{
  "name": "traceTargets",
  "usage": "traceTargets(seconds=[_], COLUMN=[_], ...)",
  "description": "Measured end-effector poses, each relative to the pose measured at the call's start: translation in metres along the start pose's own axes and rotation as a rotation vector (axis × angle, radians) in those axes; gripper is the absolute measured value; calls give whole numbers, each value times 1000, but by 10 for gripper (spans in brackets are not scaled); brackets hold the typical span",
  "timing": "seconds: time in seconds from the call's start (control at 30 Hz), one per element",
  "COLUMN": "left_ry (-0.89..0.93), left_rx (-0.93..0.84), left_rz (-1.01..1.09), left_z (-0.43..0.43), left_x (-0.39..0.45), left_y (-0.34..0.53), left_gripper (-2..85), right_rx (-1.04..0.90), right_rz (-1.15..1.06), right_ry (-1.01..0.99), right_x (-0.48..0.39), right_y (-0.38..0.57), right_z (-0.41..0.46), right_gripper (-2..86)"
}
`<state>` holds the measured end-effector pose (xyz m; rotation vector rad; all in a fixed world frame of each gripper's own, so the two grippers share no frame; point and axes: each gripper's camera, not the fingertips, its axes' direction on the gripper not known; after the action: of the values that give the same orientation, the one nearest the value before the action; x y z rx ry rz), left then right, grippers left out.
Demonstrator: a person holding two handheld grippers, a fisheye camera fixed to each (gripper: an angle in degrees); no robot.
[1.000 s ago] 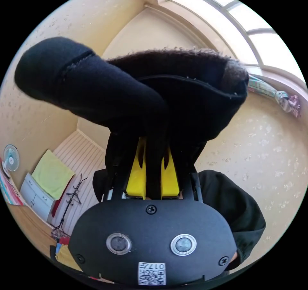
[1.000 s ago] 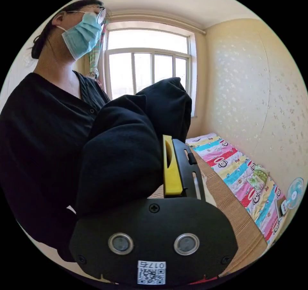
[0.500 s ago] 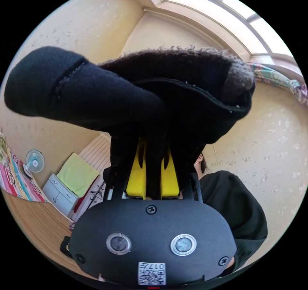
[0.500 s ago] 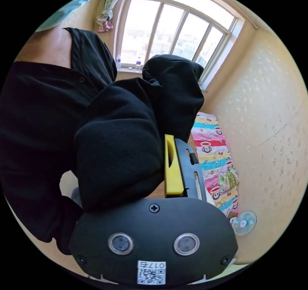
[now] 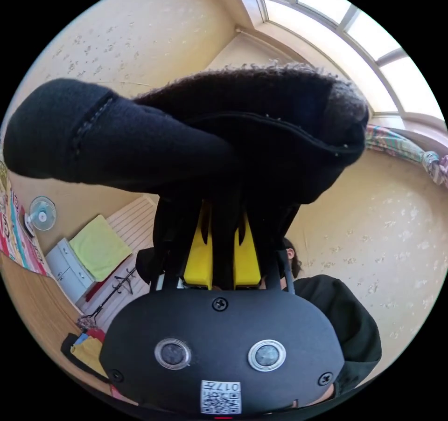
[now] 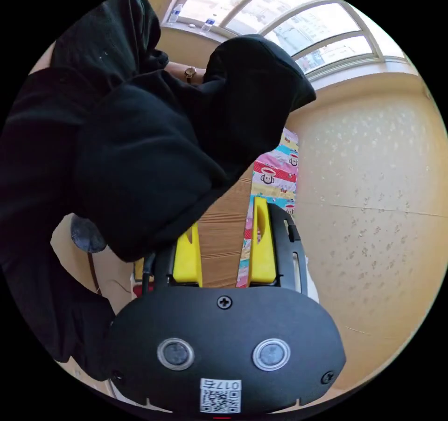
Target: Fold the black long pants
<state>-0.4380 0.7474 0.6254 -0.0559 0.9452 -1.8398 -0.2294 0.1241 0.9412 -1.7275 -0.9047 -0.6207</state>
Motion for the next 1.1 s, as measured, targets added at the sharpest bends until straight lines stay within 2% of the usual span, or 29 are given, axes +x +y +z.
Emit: traceTargets(seconds=[0.07, 0.17, 0.23, 0.27, 0.33, 0.43, 0.5, 0.57, 0.63, 0.67, 0.73, 0.83, 0.87, 1.03, 1.1], left_ry=[4, -35, -241, -330, -646, -856, -922, -949, -1076, -1097, -1170, -1228, -1222, -1088, -1040], left_rx=[-19, -65, -194, -239, -395, -616, -705, -740, -759, -783, -882, -913, -914, -826, -766], left_rz=[32, 65, 69, 64, 82, 157, 189, 186, 229, 238, 276, 305, 301, 212, 204], left_z=[8, 28, 58, 68, 115, 179, 212, 234, 255, 260, 280, 293, 293, 264, 246], left_x=[5, 11, 13, 12, 2, -17, -27, -35, -35, -36, -40, -43, -43, -25, -6], left_y=[1, 10, 21, 25, 47, 83, 105, 124, 140, 142, 157, 169, 169, 129, 107], left_gripper=[62, 62, 62, 62, 60, 57, 56, 55, 54, 54, 53, 53, 53, 58, 58], right_rx=[-80, -151, -105, -25, 159, 526, 794, 952, 1021, 997, 918, 681, 658, 863, 996], right_rz=[36, 215, 316, 402, 544, 730, 765, 805, 895, 908, 922, 1013, 1006, 1105, 1237], right_ry=[83, 143, 46, -20, -158, -446, -611, -705, -618, -568, -502, -256, -217, -375, -336], right_x=[7, 36, 48, 54, 60, 59, 47, 35, 20, 12, 4, -5, -4, 33, 45], right_y=[11, 39, 55, 64, 77, 99, 111, 120, 137, 141, 135, 118, 123, 223, 295], right_z=[-8, -8, -5, -3, 0, 22, 51, 72, 75, 73, 62, 42, 36, 37, 27], right_gripper=[135, 126, 120, 123, 130, 151, 172, 181, 180, 178, 175, 145, 125, 64, 54])
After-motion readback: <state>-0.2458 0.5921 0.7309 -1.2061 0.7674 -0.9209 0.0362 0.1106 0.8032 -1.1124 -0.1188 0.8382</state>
